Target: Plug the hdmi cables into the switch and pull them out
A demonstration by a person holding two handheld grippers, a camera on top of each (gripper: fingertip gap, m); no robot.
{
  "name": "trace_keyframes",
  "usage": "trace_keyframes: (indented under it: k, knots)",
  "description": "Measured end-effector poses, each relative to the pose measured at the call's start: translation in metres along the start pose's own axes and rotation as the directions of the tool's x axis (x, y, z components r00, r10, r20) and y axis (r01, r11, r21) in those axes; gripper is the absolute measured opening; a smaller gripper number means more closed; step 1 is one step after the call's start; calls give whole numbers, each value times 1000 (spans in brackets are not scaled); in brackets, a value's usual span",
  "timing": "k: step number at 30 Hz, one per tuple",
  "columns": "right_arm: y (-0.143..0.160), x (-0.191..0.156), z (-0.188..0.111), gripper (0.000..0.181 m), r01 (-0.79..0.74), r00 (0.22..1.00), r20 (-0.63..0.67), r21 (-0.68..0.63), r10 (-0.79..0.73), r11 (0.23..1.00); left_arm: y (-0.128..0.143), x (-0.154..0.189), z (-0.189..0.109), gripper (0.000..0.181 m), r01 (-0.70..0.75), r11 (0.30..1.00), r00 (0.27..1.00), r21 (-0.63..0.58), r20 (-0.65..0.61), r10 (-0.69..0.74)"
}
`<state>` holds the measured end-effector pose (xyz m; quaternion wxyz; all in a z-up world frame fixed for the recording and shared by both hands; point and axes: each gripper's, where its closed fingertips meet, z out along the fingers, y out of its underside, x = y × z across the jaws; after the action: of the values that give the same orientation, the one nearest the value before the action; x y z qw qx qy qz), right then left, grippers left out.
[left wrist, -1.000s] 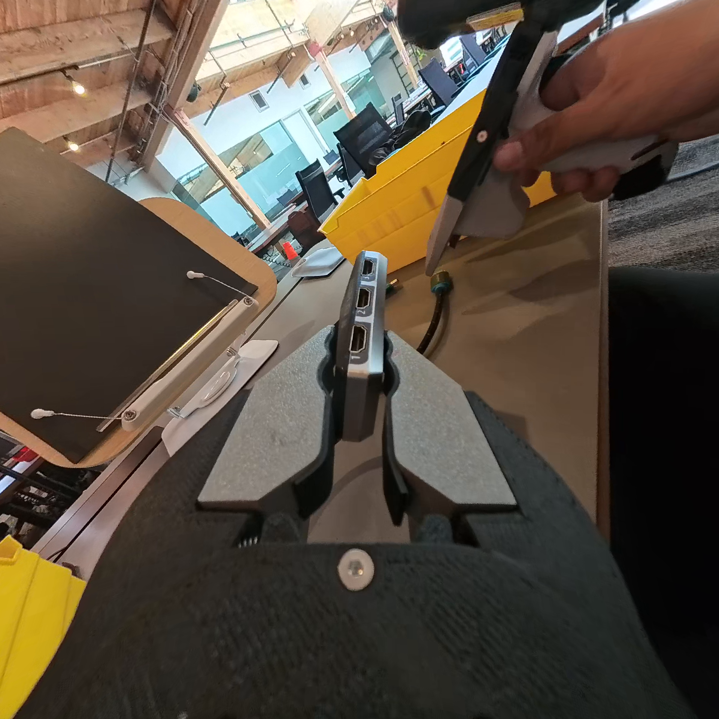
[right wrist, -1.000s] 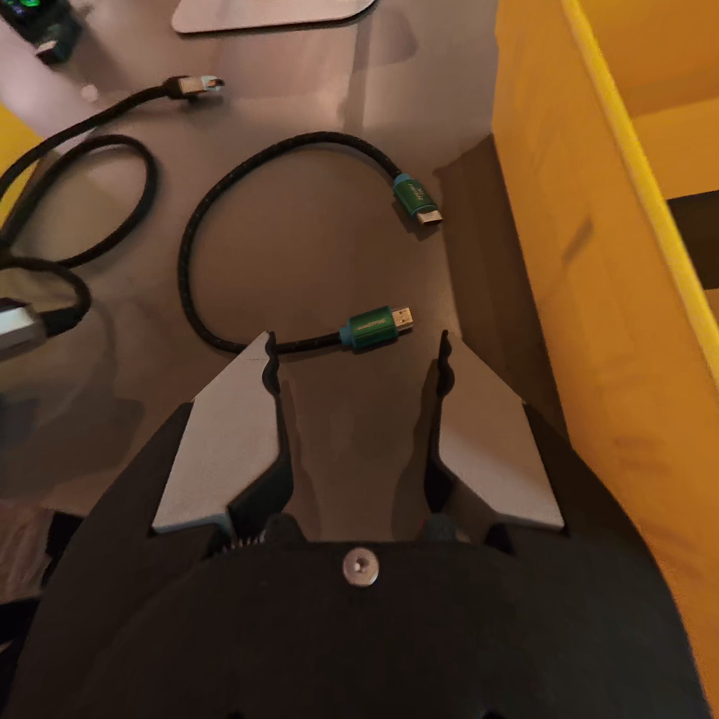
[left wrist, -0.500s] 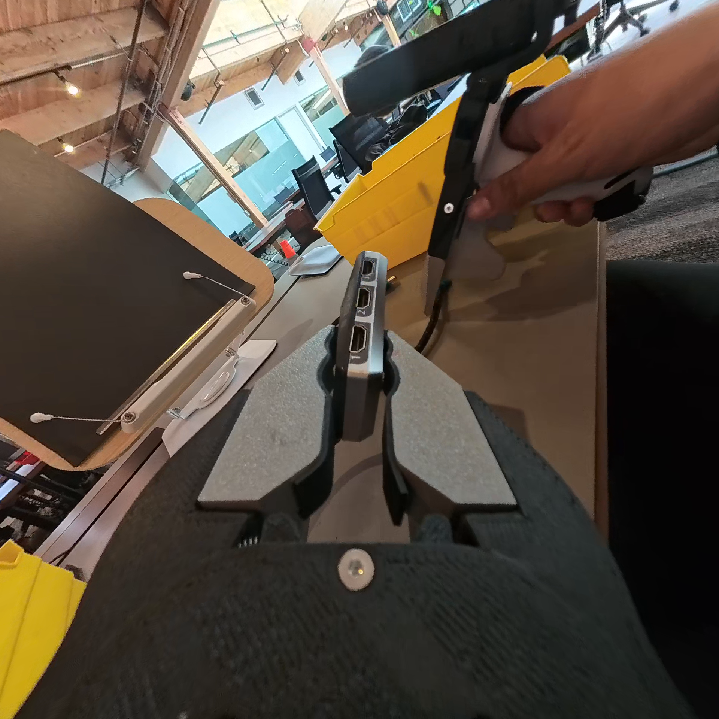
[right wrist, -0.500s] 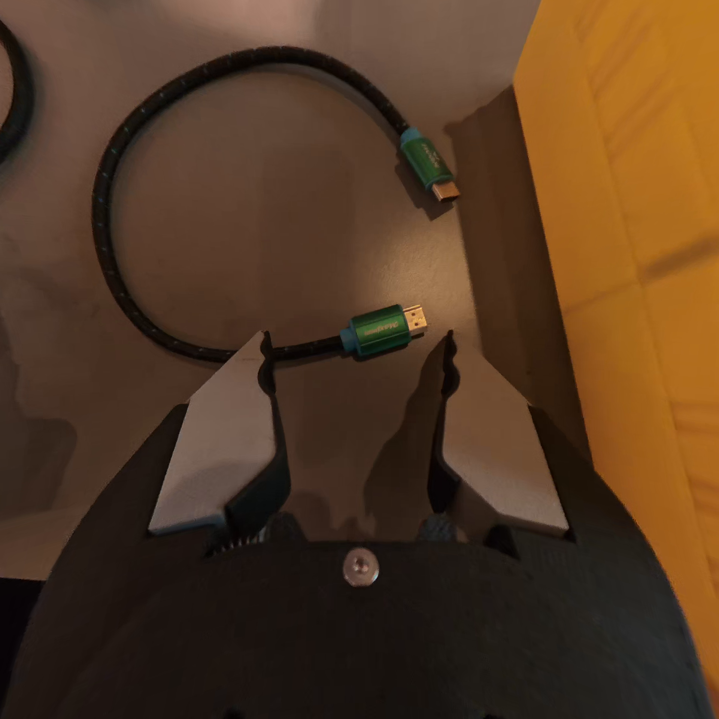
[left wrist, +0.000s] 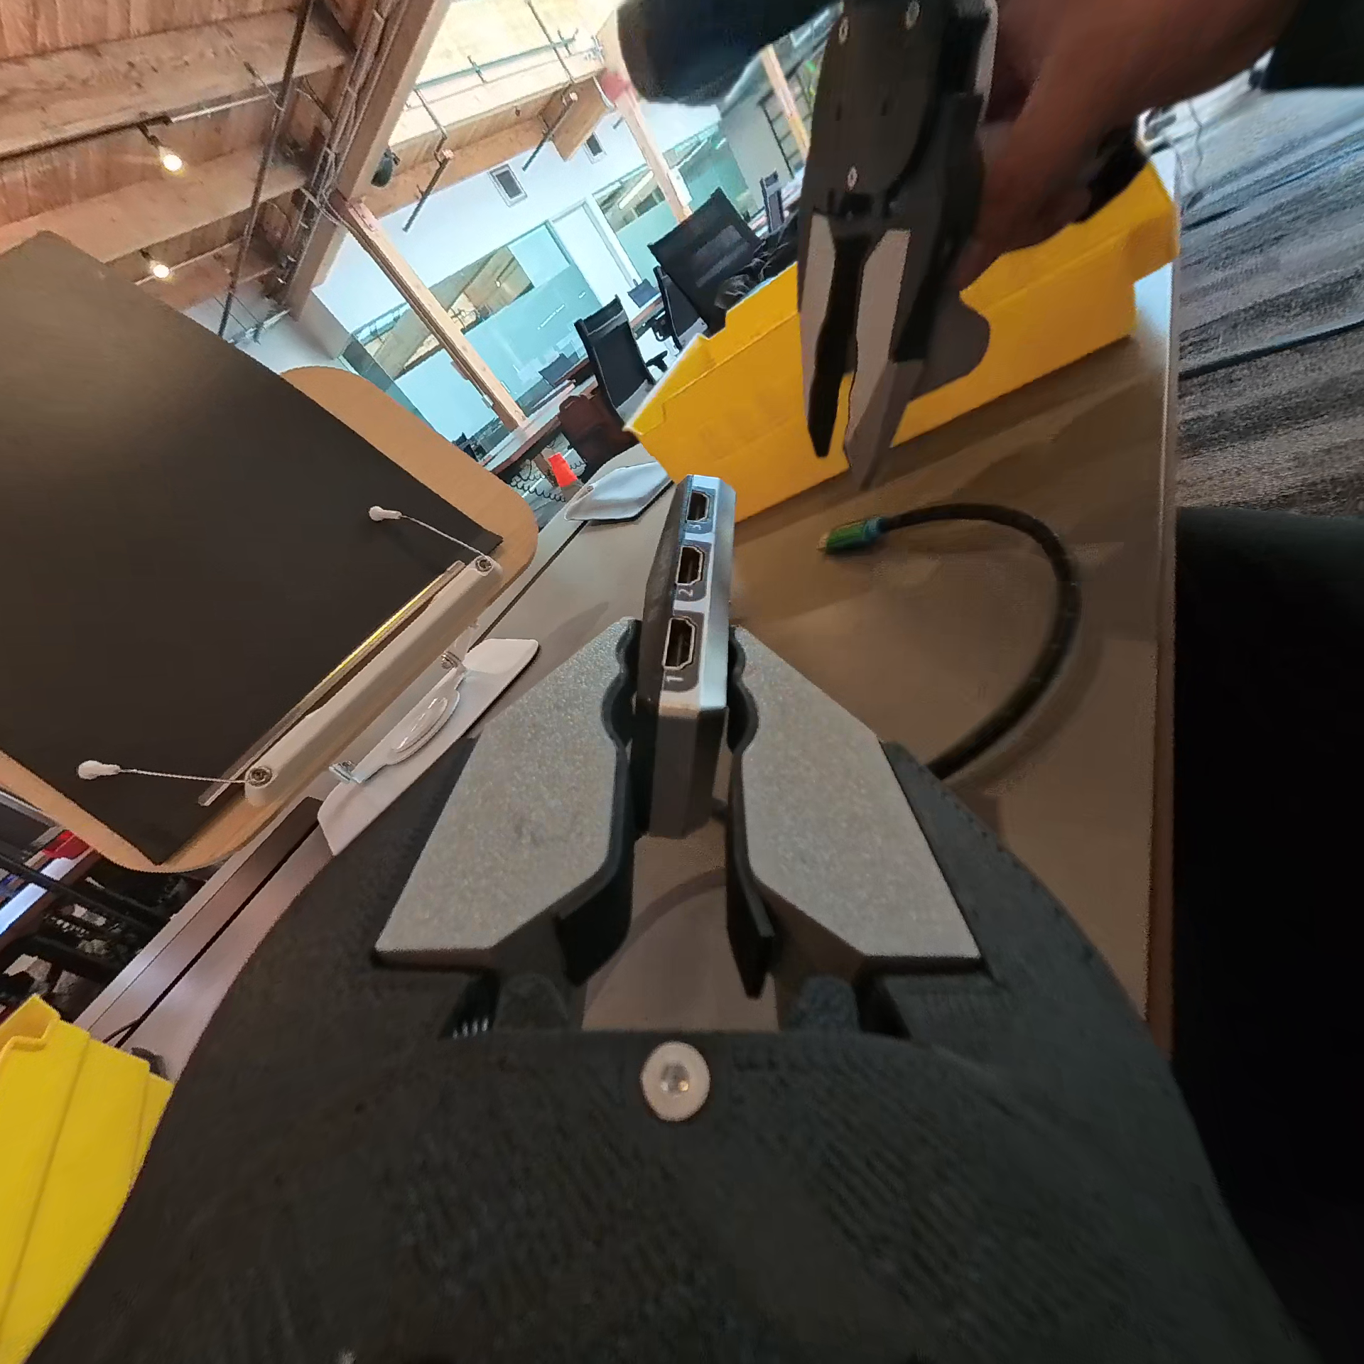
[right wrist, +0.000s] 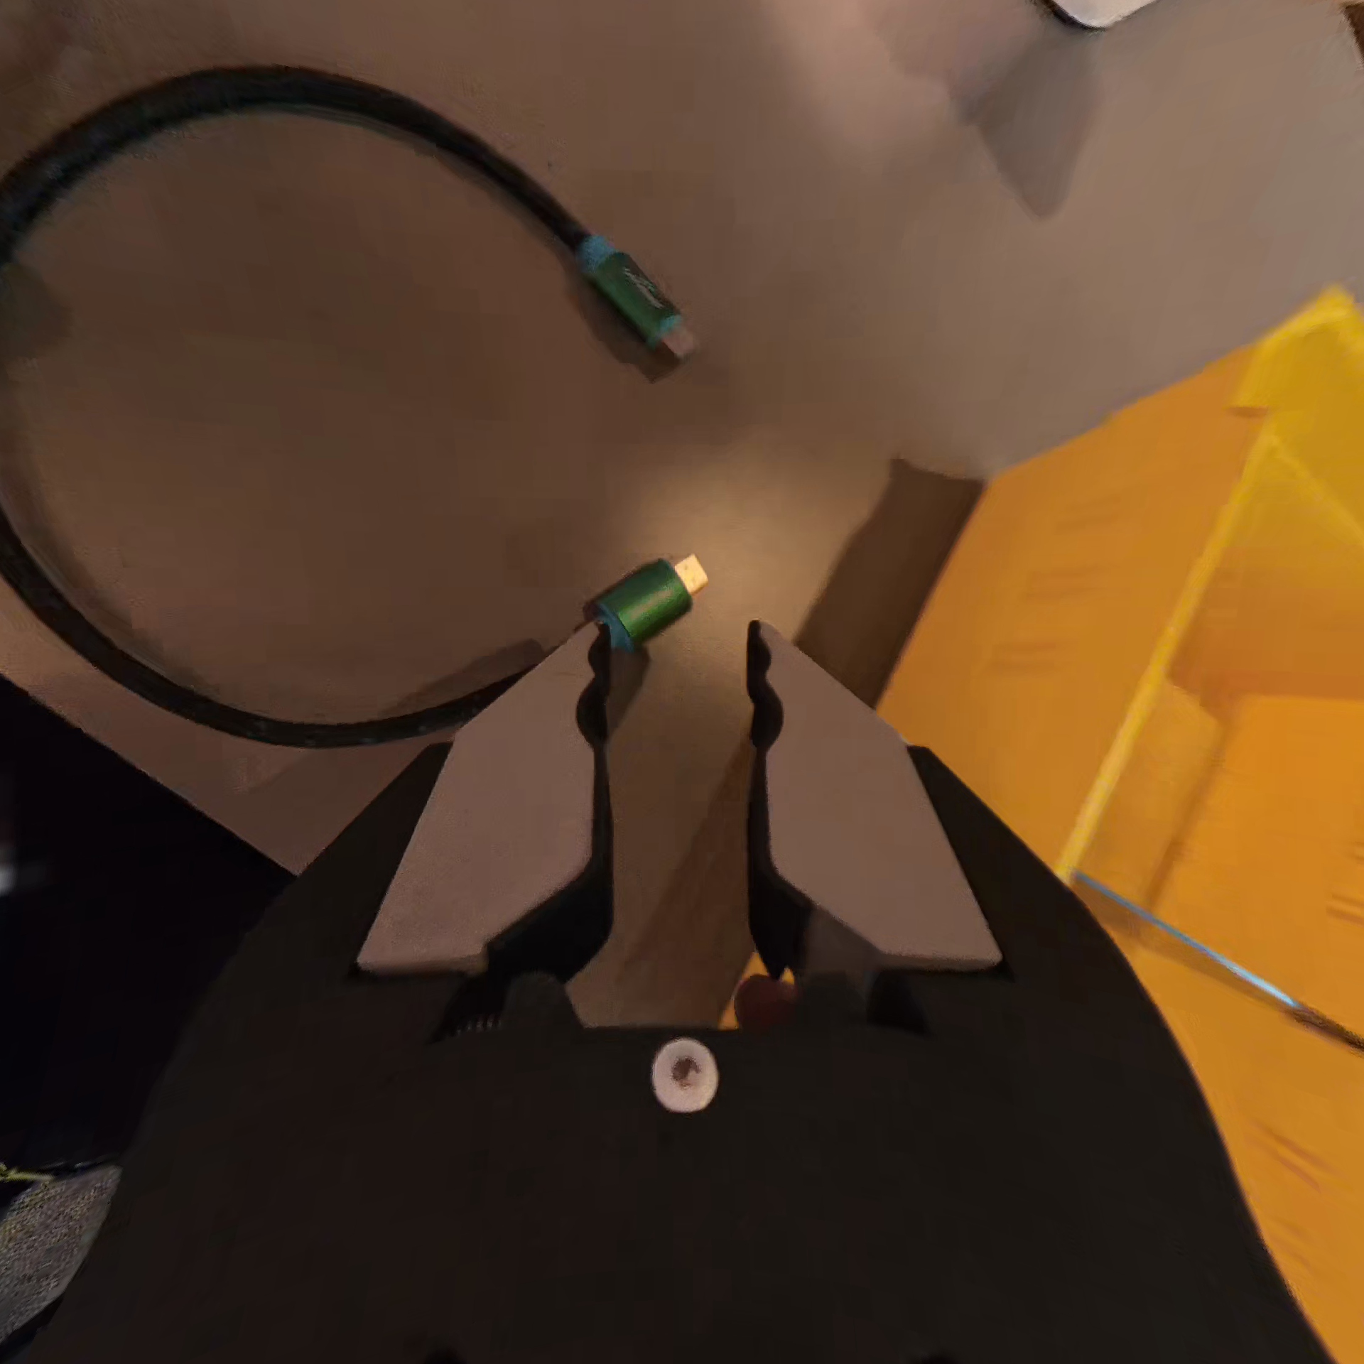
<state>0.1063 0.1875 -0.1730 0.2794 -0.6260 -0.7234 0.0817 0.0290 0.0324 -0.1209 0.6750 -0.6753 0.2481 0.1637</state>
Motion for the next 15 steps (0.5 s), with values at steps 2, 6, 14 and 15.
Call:
trace_keyframes:
  k: [2, 6, 14, 15]
  knots:
    - [-3, 2, -7, 37, -46, 999, -12, -25, 46, 999, 0, -2, 0, 19, 6, 1000, 1000, 1, 7, -6]
    - [-7, -9, -10, 44, -161, 987, -10, -20, 161, 987, 2, -5, 0, 19, 4, 1000, 1000, -10, 28, -4]
    - [-12, -58, 10, 57, -445, 885, 147, -9, 441, 896, 7, -17, -1, 19, 35, 999, 996, -29, 86, -33]
    - [-6, -57, 11, 56, -451, 884, 126, -26, 451, 892, 7, -17, -2, 19, 36, 999, 996, -28, 86, -34]
